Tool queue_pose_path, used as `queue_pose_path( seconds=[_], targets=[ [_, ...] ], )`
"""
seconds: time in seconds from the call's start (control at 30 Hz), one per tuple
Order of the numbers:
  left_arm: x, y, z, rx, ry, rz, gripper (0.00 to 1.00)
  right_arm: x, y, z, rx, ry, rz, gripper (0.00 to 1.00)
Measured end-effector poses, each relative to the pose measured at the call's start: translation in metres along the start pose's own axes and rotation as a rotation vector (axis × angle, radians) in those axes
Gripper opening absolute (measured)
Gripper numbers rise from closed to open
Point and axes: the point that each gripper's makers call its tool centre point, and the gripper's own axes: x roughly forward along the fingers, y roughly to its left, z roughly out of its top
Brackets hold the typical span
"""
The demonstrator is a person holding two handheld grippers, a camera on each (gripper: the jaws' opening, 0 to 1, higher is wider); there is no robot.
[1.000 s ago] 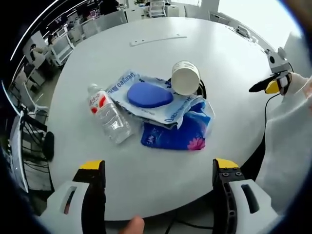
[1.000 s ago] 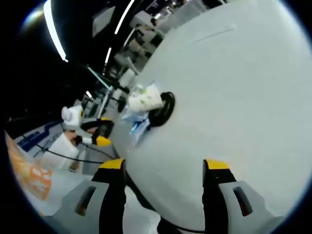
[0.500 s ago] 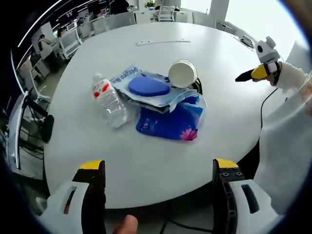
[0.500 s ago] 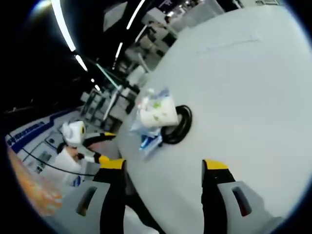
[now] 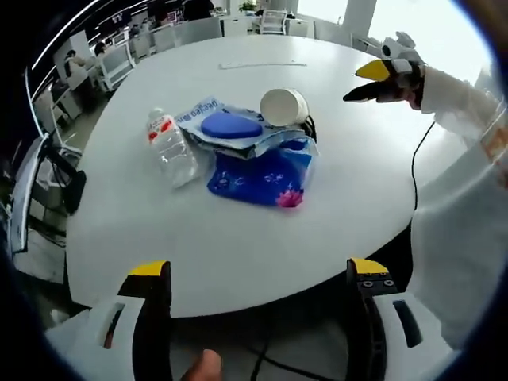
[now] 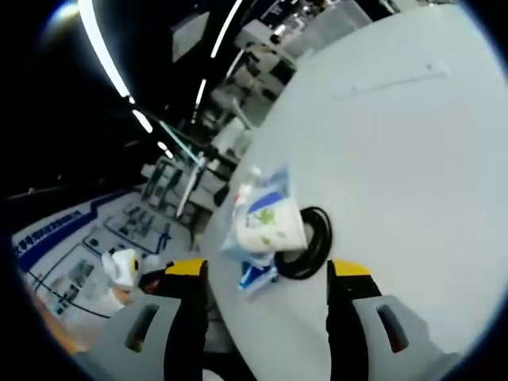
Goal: Arrange the tabletop items into an orderly group along one side of the table until the central work area is clear of visible clutter.
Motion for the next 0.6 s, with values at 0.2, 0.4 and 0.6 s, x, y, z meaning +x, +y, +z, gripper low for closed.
queue_pose_path(
  seconds=[0.2,0.4,0.6],
  targets=[
    [-0.007,0.000,-0.013,-0.026,0.000,0.010,0.93,0.019,-0.005,0.018,0.030,-0.010,0.011,0.58],
    [-0.012,0.000,-0.021,-0.078,-0.024,0.016,0.93,0.035,-0.009,0.026,-0.005,-0.002,-0.017,0.57],
    [-0.011,-0.003,-0.010,-0.138,-0.124,0.004,0.98,0.055,-0.015,0.026,-0.026,0.010,-0.013,0.54]
  ],
)
